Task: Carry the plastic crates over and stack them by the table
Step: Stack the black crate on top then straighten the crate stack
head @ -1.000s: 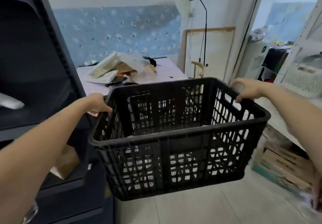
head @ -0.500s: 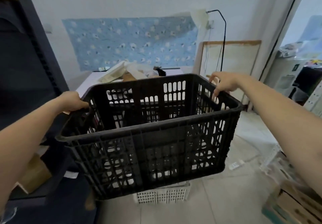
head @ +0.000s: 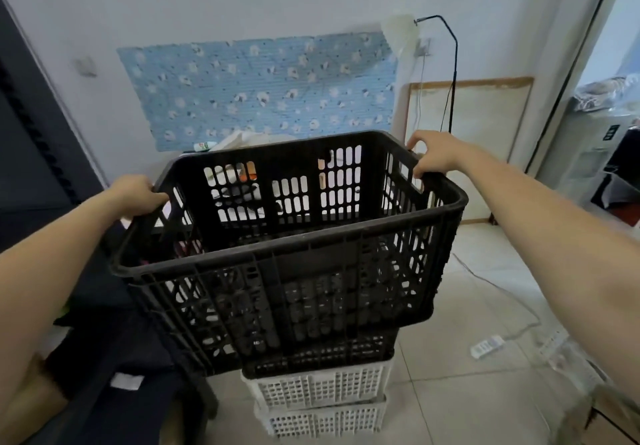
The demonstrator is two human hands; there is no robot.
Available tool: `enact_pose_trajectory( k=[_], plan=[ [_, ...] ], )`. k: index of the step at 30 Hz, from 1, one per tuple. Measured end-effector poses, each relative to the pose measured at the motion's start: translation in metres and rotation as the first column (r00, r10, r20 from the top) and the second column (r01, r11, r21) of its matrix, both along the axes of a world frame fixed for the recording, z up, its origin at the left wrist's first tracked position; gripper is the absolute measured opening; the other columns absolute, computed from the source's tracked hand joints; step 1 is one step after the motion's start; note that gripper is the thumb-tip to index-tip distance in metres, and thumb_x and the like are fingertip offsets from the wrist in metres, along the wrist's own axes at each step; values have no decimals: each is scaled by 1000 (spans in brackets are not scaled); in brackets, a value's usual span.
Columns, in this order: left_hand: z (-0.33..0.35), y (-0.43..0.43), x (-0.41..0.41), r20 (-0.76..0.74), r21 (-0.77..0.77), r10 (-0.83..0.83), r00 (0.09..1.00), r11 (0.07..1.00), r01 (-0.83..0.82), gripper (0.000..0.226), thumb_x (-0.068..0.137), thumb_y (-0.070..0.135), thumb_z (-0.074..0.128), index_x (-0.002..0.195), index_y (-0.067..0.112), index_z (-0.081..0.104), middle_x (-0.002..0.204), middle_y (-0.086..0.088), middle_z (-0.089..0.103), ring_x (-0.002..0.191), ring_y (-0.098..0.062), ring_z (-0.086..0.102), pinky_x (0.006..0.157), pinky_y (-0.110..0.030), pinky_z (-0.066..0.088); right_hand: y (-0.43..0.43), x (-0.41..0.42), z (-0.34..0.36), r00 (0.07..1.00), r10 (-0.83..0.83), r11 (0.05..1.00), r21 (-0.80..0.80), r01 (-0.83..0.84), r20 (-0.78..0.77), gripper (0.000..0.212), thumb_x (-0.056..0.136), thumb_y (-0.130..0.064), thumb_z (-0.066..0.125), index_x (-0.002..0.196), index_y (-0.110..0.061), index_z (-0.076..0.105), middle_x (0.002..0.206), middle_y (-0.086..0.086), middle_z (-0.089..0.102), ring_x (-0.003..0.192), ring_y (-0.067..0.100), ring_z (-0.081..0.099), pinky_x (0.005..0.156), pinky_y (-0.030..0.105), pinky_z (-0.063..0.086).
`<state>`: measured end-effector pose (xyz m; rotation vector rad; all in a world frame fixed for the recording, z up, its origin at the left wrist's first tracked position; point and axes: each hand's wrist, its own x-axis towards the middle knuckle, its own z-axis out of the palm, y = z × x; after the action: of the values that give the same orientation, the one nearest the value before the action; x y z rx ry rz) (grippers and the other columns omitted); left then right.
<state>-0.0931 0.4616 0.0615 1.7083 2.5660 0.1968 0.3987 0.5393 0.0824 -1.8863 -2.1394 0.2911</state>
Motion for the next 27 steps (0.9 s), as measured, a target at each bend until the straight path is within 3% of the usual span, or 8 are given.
enact_pose_trajectory(
  k=[5, 8, 13, 17, 21, 24, 27],
  plan=[
    [-13, 54, -3, 28, 33, -38, 999, 999, 37, 38, 93, 26, 55, 93, -10, 65, 105, -31, 65, 99, -41, 61, 70, -33, 40, 31, 0, -17, 999, -41, 999, 33, 40, 25, 64, 67, -16, 77, 125, -20, 50, 121, 15, 59, 106, 32, 57, 84, 35, 48],
    [-28, 79, -2, 38, 74, -71, 997, 995, 68, 32, 92, 24, 57, 80, -6, 60, 102, -33, 65, 96, -42, 61, 70, -35, 42, 46, -1, -31, 997, -56, 998, 33, 55, 59, 66, 67, -20, 76, 126, -19, 48, 114, 14, 62, 102, 31, 58, 85, 38, 50],
    [-70, 111, -5, 67, 134, -123, 990, 984, 113, 29, 88, 21, 62, 71, 2, 48, 96, -33, 63, 86, -41, 59, 66, -33, 37, 71, -3, -67, 996, -54, 998, 31, 52, 77, 64, 72, -22, 78, 128, -18, 47, 134, 14, 53, 104, 31, 61, 89, 39, 51],
    [-98, 133, -8, 107, 121, -111, 988, 988, 98, 28, 89, 26, 61, 81, 0, 50, 99, -33, 62, 92, -44, 60, 73, -40, 45, 83, -3, -102, 991, -81, 997, 14, 80, 106, 60, 75, -22, 76, 127, -19, 47, 135, 14, 47, 97, 31, 61, 87, 43, 51],
    [-104, 147, -7, 140, 125, -110, 984, 988, 93, 28, 88, 26, 61, 83, 2, 49, 99, -31, 62, 95, -44, 59, 74, -40, 45, 93, -1, -118, 991, -109, 994, 10, 109, 72, 57, 76, -24, 74, 125, -23, 47, 107, 8, 60, 82, 23, 56, 72, 35, 47],
    [-106, 152, -9, 154, 156, -128, 980, 982, 104, 31, 87, 22, 61, 64, 7, 46, 79, -22, 60, 77, -36, 54, 67, -35, 39, 97, -1, -119, 991, -113, 993, 25, 111, 69, 55, 75, -24, 73, 124, -24, 48, 109, 10, 63, 92, 28, 59, 78, 38, 50],
    [-106, 153, -11, 124, 165, -153, 980, 977, 132, 36, 85, 18, 60, 53, 17, 44, 55, -4, 46, 68, -30, 47, 64, -32, 36, 97, 0, -121, 992, -120, 991, 68, 116, 50, 53, 74, -22, 71, 123, -24, 52, 111, 10, 64, 98, 32, 60, 84, 43, 52]
  ],
)
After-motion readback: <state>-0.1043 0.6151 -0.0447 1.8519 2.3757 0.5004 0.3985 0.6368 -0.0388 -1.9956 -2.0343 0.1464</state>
